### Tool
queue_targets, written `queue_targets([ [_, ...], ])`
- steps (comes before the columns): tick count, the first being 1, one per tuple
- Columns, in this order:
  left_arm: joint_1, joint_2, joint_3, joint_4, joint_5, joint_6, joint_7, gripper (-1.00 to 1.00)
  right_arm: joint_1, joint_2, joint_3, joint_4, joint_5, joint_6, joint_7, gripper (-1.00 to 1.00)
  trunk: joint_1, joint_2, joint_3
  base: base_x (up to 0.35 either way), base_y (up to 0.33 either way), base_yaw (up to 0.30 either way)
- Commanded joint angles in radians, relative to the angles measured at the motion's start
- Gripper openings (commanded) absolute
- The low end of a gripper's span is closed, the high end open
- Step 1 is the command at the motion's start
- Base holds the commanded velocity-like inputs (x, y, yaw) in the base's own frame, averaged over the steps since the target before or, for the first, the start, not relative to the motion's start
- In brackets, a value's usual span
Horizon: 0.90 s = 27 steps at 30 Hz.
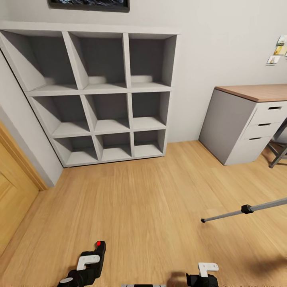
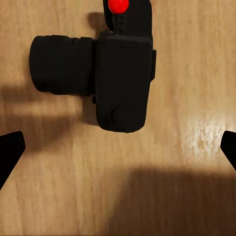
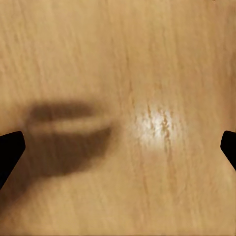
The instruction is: Attach the digital camera to the camera tripod in the bedroom.
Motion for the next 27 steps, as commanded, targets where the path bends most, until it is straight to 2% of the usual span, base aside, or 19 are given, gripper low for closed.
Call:
queue_targets([
  [1,0.0,0.0,-0.001,-0.005,0.007,0.006,0.003,1.0,0.0,0.001,-0.005,-0.009,0.009,0.006,0.0,1.0,0.0,-0.001,-0.005,0.0,0.0,0.0],
  [23,-0.001,0.002,-0.002,-0.018,0.004,0.004,0.002,1.0,0.0,0.002,-0.004,-0.129,0.01,0.052,-0.009,1.0,0.01,-0.006,-0.09,0.0,0.0,0.0],
  [27,-0.001,0.002,-0.002,-0.018,0.005,0.004,0.002,1.0,0.0,0.003,-0.004,-0.136,0.009,0.06,-0.01,1.0,0.01,-0.006,-0.09,0.0,0.0,0.0],
])
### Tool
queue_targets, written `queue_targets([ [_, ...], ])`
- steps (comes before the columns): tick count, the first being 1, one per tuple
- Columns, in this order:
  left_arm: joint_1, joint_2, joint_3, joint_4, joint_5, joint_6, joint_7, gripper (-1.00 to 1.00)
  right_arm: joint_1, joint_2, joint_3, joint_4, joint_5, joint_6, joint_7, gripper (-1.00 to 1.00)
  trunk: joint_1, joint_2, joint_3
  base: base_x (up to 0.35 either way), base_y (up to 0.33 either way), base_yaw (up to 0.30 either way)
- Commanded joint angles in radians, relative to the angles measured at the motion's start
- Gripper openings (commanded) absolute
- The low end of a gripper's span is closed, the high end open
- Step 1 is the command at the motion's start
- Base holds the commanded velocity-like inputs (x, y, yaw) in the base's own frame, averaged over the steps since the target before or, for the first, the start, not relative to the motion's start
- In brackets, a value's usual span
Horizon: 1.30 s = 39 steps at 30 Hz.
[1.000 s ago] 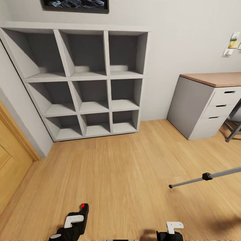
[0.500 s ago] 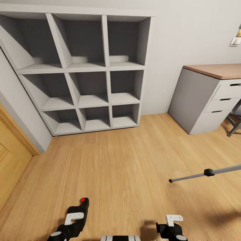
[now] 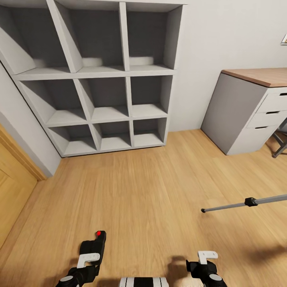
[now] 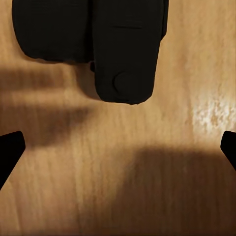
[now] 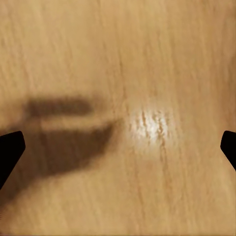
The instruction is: Attach the digital camera to the camera tripod in the bedroom.
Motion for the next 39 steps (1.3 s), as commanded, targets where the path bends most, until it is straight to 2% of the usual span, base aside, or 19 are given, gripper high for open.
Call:
queue_targets([
  [1,0.0,0.0,-0.001,-0.002,0.006,0.006,0.004,1.0,0.0,0.001,-0.004,-0.002,0.009,0.007,0.0,1.0,0.0,0.0,-0.001,0.0,0.0,0.0],
  [12,0.0,-0.001,-0.002,-0.008,0.006,0.004,0.006,1.0,0.0,0.0,-0.004,-0.006,0.008,0.022,0.0,1.0,0.0,0.0,-0.001,0.0,0.0,0.0],
  [27,0.0,-0.001,-0.007,-0.045,0.005,0.007,0.007,1.0,0.0,-0.001,-0.004,-0.011,0.009,0.023,0.0,1.0,0.007,-0.004,-0.059,0.0,0.0,0.0],
  [39,0.0,0.0,-0.007,-0.046,0.005,0.007,0.007,1.0,0.0,-0.001,-0.002,-0.066,0.013,0.023,0.0,1.0,0.012,-0.007,-0.105,0.0,0.0,0.0],
])
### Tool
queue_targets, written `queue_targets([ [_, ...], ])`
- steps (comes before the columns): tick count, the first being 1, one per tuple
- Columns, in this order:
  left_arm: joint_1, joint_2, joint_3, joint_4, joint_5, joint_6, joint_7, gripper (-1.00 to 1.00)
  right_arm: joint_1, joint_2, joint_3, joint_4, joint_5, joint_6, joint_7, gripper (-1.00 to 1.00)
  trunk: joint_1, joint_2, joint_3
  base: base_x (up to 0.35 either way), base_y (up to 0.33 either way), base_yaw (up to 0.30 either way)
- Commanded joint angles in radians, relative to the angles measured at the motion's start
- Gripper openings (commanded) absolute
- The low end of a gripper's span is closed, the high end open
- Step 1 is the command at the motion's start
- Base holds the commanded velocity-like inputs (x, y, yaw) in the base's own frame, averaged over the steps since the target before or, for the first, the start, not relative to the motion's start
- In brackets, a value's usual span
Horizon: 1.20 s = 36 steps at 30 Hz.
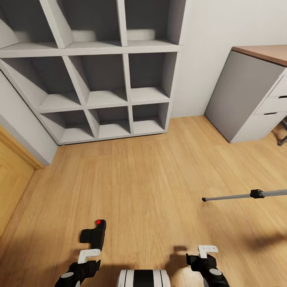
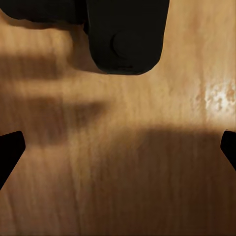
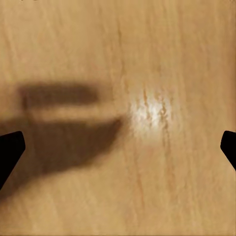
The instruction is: Attach the digital camera to the camera tripod in the bedroom.
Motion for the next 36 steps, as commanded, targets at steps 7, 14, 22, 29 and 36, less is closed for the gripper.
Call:
queue_targets([
  [7,0.0,0.001,-0.001,-0.002,0.007,0.004,0.003,1.0,0.0,0.002,-0.003,-0.118,0.012,0.067,0.0,1.0,0.0,0.0,-0.001,0.0,0.0,0.0],
  [14,0.0,0.0,0.0,-0.003,0.007,0.004,0.004,1.0,0.0,0.002,-0.002,-0.212,0.006,0.144,0.002,1.0,0.0,0.0,-0.001,0.0,0.0,0.0],
  [22,0.0,0.001,0.002,-0.002,0.007,0.004,0.004,1.0,0.0,0.002,-0.002,-0.23,0.005,0.16,0.002,1.0,0.0,0.0,-0.001,0.0,0.0,0.0],
  [29,0.0,0.001,0.002,-0.001,0.008,0.004,0.004,1.0,0.0,0.002,-0.002,-0.232,0.005,0.161,0.002,1.0,0.0,0.0,-0.001,0.0,0.0,0.0],
  [36,0.0,0.001,0.006,0.0,0.009,0.004,0.003,1.0,0.0,-0.004,-0.002,-0.232,0.005,0.163,0.003,1.0,0.0,0.0,-0.001,0.0,0.0,0.0],
])
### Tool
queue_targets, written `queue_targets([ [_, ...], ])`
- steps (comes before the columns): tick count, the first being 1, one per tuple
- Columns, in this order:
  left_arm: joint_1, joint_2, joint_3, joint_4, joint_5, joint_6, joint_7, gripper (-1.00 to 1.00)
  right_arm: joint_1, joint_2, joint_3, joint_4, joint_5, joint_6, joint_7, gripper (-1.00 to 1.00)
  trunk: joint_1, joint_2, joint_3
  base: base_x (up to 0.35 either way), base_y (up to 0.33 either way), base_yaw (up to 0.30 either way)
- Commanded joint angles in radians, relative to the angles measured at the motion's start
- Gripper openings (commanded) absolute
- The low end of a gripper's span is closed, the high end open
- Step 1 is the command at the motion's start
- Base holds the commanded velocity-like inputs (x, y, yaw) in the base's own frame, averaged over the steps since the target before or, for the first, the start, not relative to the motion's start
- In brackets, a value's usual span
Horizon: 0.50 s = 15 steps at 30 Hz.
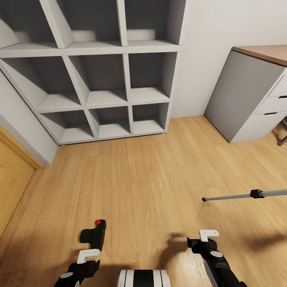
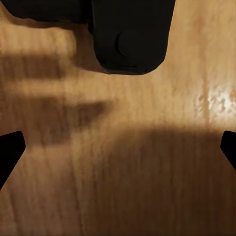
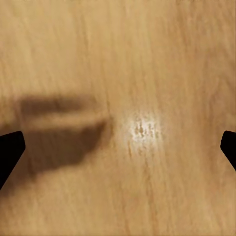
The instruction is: Attach the digital camera to the camera tripod in the bedroom.
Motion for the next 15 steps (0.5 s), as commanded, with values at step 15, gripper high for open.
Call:
queue_targets([
  [15,0.0,0.001,0.001,-0.028,0.007,0.012,0.001,1.0,0.0,0.0,0.0,-0.002,0.003,0.007,0.005,1.0,0.0,0.0,-0.001,0.0,0.0,0.0],
])
